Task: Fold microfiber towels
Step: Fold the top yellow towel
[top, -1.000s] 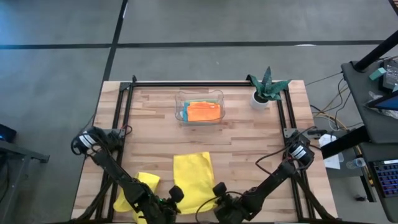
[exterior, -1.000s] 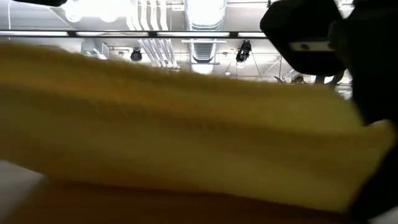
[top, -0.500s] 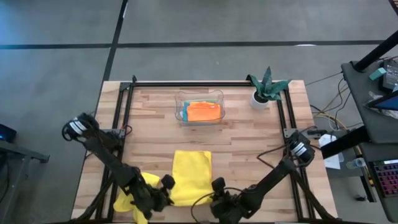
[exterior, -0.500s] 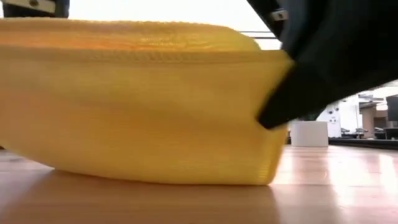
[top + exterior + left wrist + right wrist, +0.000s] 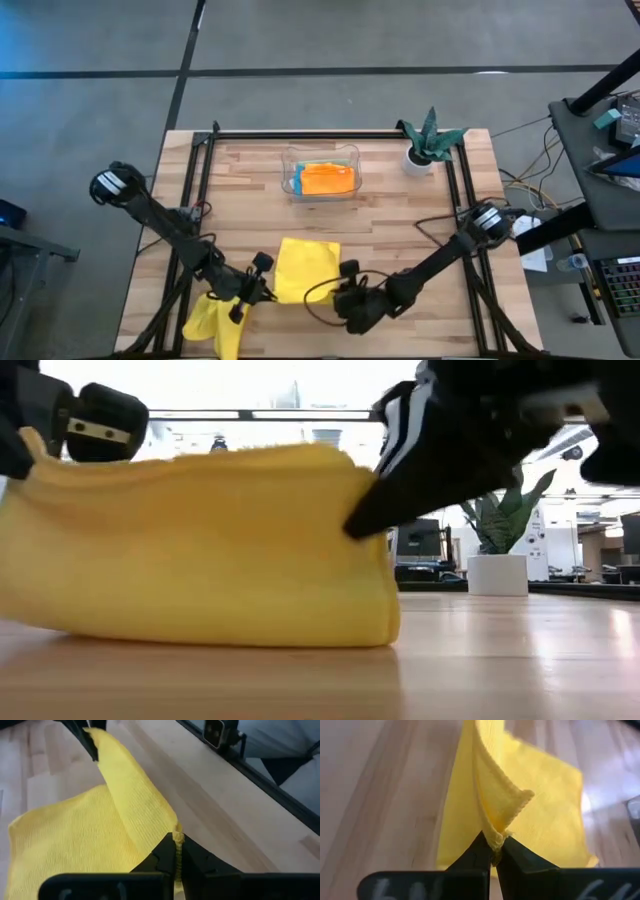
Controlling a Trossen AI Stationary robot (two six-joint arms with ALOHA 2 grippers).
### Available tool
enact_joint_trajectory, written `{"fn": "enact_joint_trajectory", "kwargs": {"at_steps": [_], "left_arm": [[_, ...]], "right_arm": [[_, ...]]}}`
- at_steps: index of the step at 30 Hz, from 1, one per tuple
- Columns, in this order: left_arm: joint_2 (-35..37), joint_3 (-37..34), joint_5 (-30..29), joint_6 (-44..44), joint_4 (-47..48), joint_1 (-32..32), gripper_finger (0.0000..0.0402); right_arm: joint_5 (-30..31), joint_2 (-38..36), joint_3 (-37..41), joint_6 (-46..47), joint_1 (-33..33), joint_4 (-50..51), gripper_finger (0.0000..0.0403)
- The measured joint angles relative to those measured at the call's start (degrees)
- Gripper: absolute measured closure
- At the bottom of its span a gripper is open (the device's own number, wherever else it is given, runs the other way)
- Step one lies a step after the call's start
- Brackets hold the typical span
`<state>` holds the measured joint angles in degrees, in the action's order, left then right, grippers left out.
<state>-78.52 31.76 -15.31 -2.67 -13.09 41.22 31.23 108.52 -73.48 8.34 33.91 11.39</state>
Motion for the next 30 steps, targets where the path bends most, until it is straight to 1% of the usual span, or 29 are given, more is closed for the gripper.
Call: {"fn": "enact_joint_trajectory", "kwargs": {"at_steps": [2, 6, 11, 14, 20, 23, 26, 30], "left_arm": [[0.56, -0.24, 1.08, 0.68, 0.13, -1.22, 0.0402], [1.05, -0.13, 1.32, 1.93, -0.25, -4.24, 0.0402], [1.12, 0.02, 1.41, 2.02, 0.15, -8.06, 0.0401], [1.05, -0.26, 1.69, 2.04, 0.62, -10.44, 0.0401], [1.03, -0.32, 4.48, 2.06, 2.99, -15.07, 0.0401], [1.05, -0.43, 4.79, 1.93, 3.64, -17.06, 0.0401], [1.1, -0.4, 5.48, 1.89, 2.89, -17.55, 0.0401], [1.1, 1.05, 6.28, 1.52, 2.65, -16.44, 0.0401]], "right_arm": [[0.09, -2.47, 3.78, 0.49, -0.71, -4.3, 0.0394], [0.29, -6.12, 11.04, 4.22, -2.68, -8.6, 0.0394], [0.39, -6.95, 16.91, 6.01, -3.85, -14.52, 0.0394], [0.45, -6.05, 18.11, 6.14, -4.32, -17.05, 0.0394], [4.84, -6.09, 18.78, 5.56, -4.92, -17.72, 0.0394], [4.93, -6.09, 18.61, 5.19, -5.3, -17.75, 0.0394], [5.76, -6.09, 18.58, 5.09, -5.35, -17.76, 0.0394], [6.5, -6.09, 18.23, 4.56, -4.66, -17.71, 0.0394]]}}
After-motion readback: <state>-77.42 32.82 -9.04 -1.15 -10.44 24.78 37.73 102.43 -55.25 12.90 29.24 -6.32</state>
